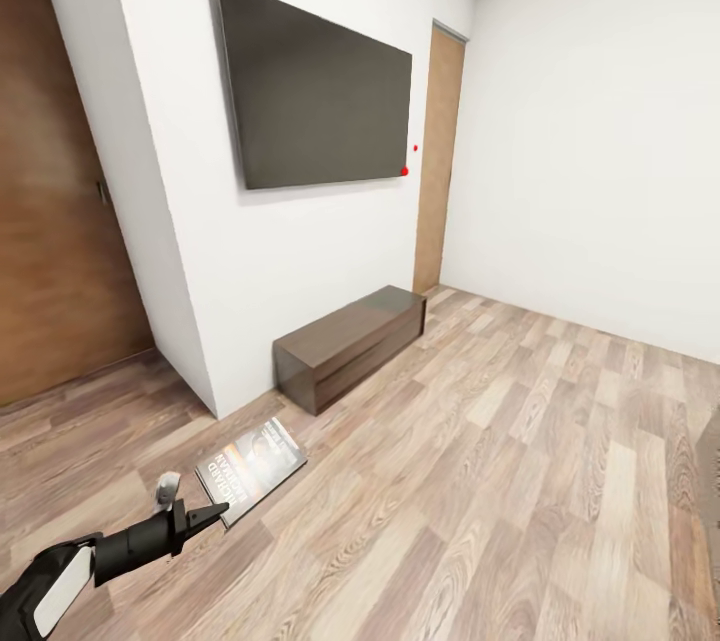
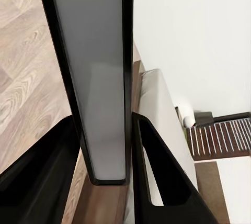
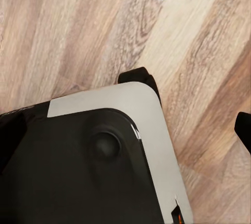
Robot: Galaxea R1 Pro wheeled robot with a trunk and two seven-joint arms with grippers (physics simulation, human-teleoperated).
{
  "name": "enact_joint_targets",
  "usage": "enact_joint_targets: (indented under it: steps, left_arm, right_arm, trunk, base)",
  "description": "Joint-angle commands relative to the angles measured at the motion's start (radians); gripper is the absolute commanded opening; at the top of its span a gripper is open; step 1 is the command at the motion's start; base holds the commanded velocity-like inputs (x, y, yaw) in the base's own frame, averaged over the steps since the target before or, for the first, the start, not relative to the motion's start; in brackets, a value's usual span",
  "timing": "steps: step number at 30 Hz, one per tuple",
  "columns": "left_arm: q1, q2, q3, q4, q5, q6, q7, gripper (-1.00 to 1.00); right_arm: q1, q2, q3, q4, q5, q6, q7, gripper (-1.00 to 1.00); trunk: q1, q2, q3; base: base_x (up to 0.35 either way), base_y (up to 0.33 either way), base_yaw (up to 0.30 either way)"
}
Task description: In the bedroom, move the book from the bed onto either nightstand, and place the two sandals side by side next to the bed.
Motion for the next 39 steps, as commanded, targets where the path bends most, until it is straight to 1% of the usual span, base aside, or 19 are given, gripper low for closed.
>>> enact_joint_targets:
  steps: [1, 39]
  left_arm:
    - [0.000, 0.000, 0.001, 0.000, 0.008, 0.010, -0.001, -1.00]
    - [-0.001, 0.000, 0.001, 0.000, 0.008, 0.010, -0.003, -1.00]
  right_arm:
    - [-0.002, 0.003, 0.008, 0.004, -0.008, -0.004, 0.006, 1.00]
    - [-0.002, 0.006, 0.006, 0.004, -0.006, -0.003, 0.005, 1.00]
  trunk:
    - [0.000, -0.001, -0.001]
    - [0.000, -0.001, -0.001]
  base:
    - [0.208, 0.000, -0.167]
    - [0.208, 0.000, -0.169]
